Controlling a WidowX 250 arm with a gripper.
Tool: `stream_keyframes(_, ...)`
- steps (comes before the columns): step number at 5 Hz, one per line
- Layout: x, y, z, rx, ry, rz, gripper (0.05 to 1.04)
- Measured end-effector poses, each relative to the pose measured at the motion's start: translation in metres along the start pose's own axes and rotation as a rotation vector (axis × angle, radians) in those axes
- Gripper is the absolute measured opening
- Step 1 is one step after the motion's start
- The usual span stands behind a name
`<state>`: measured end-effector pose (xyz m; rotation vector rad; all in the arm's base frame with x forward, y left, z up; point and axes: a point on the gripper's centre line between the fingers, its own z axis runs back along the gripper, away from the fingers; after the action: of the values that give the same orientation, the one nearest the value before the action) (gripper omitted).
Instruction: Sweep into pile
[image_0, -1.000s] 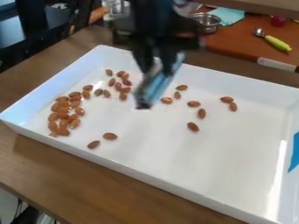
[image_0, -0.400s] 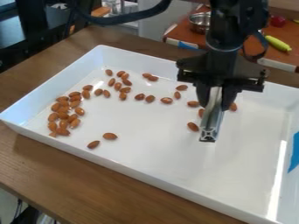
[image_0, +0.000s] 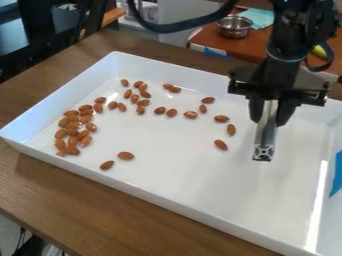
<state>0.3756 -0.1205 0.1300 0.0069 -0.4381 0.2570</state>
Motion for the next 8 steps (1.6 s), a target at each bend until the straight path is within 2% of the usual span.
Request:
stream_keyframes(1, 0.007, -0.006, -0.005, 0.005, 0.005, 0.017, 0.331)
stream_keyframes(3, 0.004, -0.017, -0.023, 0.04, 0.015, -0.004, 0.331)
stream_keyframes(5, 0.006, -0.015, -0.028, 0.044, -0.017, -0.015, 0.331)
stream_keyframes(8, 0.004, 0.027, -0.038, 0.045, 0.031, 0.012, 0.331)
